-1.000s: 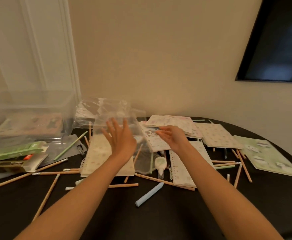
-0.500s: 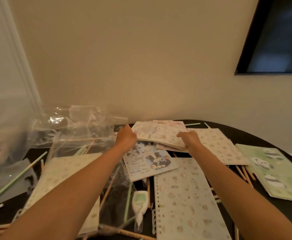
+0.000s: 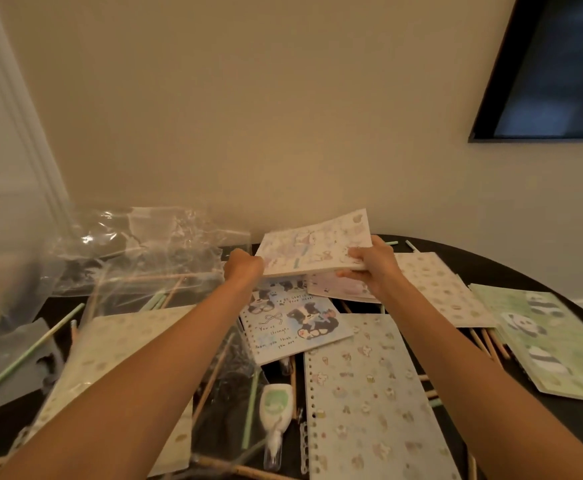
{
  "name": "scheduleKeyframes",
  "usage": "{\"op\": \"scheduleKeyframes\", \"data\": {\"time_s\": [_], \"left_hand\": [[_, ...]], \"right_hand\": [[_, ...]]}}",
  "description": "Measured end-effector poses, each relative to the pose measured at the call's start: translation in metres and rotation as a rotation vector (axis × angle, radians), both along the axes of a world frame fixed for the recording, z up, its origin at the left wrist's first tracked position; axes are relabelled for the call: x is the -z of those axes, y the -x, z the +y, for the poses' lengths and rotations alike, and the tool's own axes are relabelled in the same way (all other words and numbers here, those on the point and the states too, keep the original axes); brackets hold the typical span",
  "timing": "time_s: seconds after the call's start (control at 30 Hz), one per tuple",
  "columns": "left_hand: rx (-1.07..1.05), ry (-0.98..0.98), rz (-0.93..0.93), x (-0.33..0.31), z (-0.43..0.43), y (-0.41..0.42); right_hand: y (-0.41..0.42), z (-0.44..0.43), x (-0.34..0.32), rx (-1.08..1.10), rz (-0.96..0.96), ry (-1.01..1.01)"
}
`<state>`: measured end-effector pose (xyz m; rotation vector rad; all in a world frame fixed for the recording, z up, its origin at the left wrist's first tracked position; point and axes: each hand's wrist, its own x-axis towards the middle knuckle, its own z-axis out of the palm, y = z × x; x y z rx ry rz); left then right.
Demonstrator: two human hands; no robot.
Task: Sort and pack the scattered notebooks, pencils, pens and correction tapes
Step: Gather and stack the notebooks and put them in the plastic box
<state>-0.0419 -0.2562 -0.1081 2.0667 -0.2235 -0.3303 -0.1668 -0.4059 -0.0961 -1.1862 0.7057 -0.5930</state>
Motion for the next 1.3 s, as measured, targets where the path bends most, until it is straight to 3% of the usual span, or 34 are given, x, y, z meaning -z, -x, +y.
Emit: {"op": "scheduleKeyframes", "data": {"time_s": [0.2,0.57,0.7,0.83,0.9,1.03,1.1,1.2,1.3], "left_hand": [[-0.035,0.332,0.013,-0.034,0.04,0.032],[0.14,0.328,-0.031,-0.029,0.173,0.089],[0.293,0.081,-0.21,-0.022,0.219,0.095],[0.524,-0.563,-0.393,-0.002,0.246,0.089],[0.568,-0.79,-0.436,0.008,0.252,0.089],[0.39,-0.901,-0.619,0.019,0.252,0.087],[0.31,-0.907,-0.613,0.018,0.25,0.086],[0.243,-0.986,-0.622,0.016,0.248,0.086],[0.23,-1.044,-0.78,0.011,0.244,0.09]], "right_hand": [[0.044,0.028,-0.002,0.001,-0.228,-0.068],[0.111,0.118,0.017,-0.193,-0.066,0.0],[0.127,0.134,0.02,-0.156,-0.229,-0.172],[0.141,0.148,0.023,-0.166,-0.227,-0.262],[0.148,0.154,0.025,-0.228,-0.192,-0.279],[0.159,0.159,0.027,-0.409,-0.102,-0.289],[0.16,0.162,0.026,-0.442,-0.065,-0.295],[0.159,0.166,0.024,-0.354,-0.052,-0.305],[0.157,0.166,0.021,-0.249,-0.023,-0.244]]}}
